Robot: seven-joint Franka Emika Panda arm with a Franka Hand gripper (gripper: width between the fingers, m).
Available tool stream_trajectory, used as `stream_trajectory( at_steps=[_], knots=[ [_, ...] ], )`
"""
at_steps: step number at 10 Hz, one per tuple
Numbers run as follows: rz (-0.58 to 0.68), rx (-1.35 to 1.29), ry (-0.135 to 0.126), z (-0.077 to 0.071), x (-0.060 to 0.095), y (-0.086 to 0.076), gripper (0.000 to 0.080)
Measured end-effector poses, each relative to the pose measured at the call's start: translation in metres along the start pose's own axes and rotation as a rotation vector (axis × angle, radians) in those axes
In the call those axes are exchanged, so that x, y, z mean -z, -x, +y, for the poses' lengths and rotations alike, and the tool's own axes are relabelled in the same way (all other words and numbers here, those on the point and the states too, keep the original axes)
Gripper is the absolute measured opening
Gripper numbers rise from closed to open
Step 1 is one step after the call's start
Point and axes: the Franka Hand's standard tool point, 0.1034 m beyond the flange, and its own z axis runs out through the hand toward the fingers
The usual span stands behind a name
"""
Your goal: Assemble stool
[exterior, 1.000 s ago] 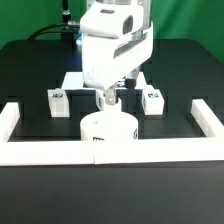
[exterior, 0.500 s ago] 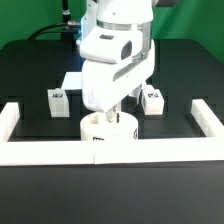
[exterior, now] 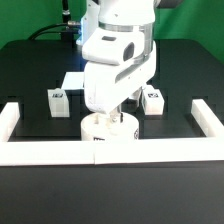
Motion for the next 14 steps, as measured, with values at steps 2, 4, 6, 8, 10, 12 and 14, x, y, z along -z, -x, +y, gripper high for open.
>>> stream_trajectory(
  at_steps=[2,4,6,8,10,12,14],
  knots=[
    [0.000,0.000,0.000,0.0000,-0.0001,0.0000,0.0339],
    [0.000,0.000,0.000,0.0000,0.0000,0.0000,0.0036],
    [0.000,0.000,0.000,0.0000,0.0000,0.0001,0.0005],
    [0.000,0.000,0.000,0.0000,0.0000,0.0001,0.0001],
    [0.000,0.000,0.000,0.0001,0.0000,0.0001,0.0001],
    [0.000,0.005,0.000,0.0000,-0.0001,0.0001,0.0001],
    [0.000,0.061,0.000,-0.0003,-0.0001,-0.0007,0.0001]
  ],
)
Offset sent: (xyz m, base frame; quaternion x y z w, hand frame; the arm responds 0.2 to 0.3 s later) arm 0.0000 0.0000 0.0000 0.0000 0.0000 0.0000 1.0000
